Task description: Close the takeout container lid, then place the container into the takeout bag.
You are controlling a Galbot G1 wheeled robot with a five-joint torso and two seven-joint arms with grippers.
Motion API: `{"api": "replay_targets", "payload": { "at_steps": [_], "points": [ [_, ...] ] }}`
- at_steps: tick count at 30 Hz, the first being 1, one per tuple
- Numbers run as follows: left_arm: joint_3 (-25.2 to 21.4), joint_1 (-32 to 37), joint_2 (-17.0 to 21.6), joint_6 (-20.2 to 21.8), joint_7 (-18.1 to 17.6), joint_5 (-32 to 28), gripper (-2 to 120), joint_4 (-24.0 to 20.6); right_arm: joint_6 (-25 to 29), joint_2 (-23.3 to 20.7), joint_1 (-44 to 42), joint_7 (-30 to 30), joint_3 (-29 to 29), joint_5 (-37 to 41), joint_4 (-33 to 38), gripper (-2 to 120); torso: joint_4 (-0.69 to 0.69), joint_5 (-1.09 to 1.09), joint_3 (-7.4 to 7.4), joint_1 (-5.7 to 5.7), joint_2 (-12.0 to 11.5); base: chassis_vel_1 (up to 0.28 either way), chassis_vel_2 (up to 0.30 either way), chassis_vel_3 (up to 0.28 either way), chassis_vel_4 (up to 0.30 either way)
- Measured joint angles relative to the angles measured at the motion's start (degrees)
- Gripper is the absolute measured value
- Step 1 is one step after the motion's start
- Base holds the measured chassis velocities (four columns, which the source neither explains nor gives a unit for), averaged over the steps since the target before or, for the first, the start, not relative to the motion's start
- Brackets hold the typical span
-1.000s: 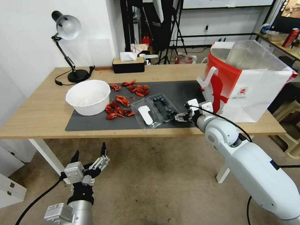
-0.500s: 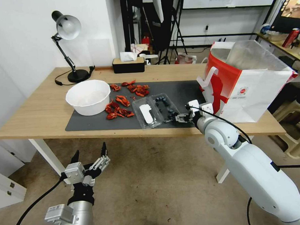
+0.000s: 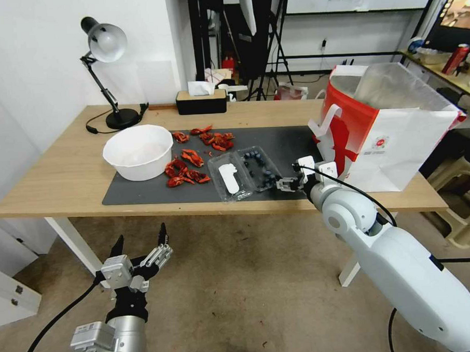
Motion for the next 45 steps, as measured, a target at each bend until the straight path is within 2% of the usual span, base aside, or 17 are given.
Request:
{"api": "replay_targets", "payload": {
  "at_steps": [37, 41, 45],
  "points": [
    [1.4, 2.3, -1.1, -2.0, 0.4, 2.2, 100, -1.2, 0.0, -1.4, -5.2, 2.4, 3.6, 5.6, 5.8, 100, 0.0, 0.0, 0.0, 0.0, 0.0, 0.0, 0.0, 0.0, 0.0],
    [1.4, 2.1, -1.0, -2.0, 0.4, 2.2, 100, -1.2, 0.0, -1.0, -5.5, 1.6, 4.6, 5.3, 6.3, 100, 0.0, 0.0, 0.0, 0.0, 0.0, 0.0, 0.0, 0.0, 0.0],
    [1.4, 1.6, -0.8, -2.0, 0.4, 1.8, 100, -1.3, 4.3, -0.4, -8.2, -3.0, 7.8, 1.4, 7.9, 100, 0.02, -0.01, 0.0, 0.0, 0.0, 0.0, 0.0, 0.0, 0.0]
  ]
}}
